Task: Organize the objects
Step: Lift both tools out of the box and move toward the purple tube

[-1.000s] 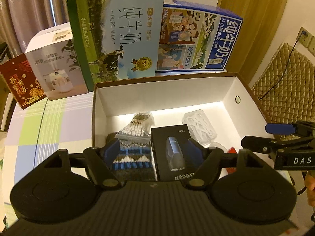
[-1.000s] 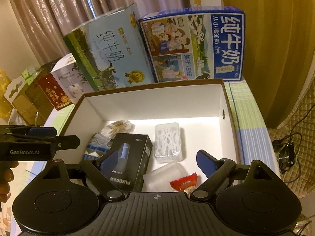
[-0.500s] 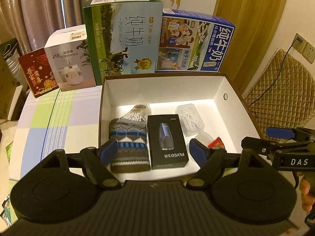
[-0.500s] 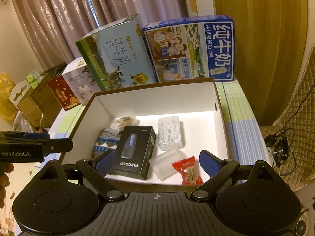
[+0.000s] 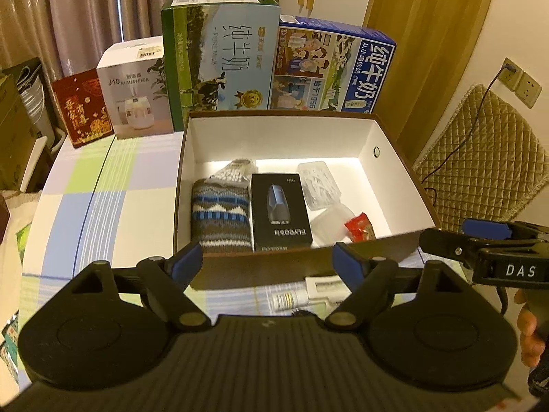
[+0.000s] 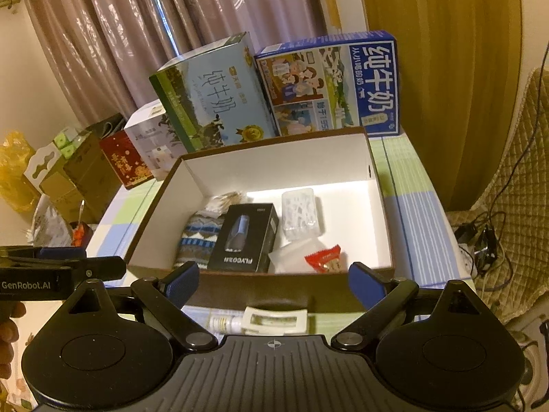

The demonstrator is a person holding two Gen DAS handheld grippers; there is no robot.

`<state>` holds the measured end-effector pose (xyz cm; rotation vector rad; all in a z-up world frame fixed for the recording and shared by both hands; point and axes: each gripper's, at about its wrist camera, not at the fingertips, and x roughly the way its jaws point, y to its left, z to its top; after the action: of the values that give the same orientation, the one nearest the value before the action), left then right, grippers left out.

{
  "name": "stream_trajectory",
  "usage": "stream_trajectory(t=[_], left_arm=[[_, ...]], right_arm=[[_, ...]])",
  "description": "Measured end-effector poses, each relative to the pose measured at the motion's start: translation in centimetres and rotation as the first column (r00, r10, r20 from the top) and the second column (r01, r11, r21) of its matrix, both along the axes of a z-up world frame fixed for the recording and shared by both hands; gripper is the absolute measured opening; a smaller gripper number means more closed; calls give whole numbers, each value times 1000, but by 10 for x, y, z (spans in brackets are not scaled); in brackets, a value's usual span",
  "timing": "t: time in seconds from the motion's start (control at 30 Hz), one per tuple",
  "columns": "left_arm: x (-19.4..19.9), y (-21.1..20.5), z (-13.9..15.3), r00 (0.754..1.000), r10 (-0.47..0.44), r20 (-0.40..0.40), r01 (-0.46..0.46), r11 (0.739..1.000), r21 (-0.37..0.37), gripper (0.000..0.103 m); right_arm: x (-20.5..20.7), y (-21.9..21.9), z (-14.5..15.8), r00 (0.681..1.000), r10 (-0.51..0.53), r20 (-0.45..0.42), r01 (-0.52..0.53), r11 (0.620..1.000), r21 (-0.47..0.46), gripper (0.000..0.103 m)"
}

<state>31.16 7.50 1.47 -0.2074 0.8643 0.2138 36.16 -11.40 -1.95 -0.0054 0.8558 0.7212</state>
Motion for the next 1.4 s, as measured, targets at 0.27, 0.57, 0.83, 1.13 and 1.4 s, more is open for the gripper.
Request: stream_trajectory(t=[0.27,0.57,0.83,1.13,1.4], left_arm=[[-27,-14,-10,999,-1,-32,0,1000,-29,80],[-51,-27,-23,997,5,-71,-10,998,-61,80],[-63,-35,-28,996,10,-83,-16,997,-71,80],[-74,-44,-38,995,20,-102,-27,997,-72,80],[-80,-49,-52,990,38,-138,-49,995,-82,80]], right_arm=[[-27,-16,-3,1000,1,-16,-1,1000,-4,91],[-48,-30,-11,999,7,-44,-8,1000,-17,91],[-62,-38,-19,998,16,-62,-18,999,-36,91],[-69,-46,-32,995,19,-94,-25,998,-59,91],[-74,-49,-44,992,28,-119,-36,997,-69,91]])
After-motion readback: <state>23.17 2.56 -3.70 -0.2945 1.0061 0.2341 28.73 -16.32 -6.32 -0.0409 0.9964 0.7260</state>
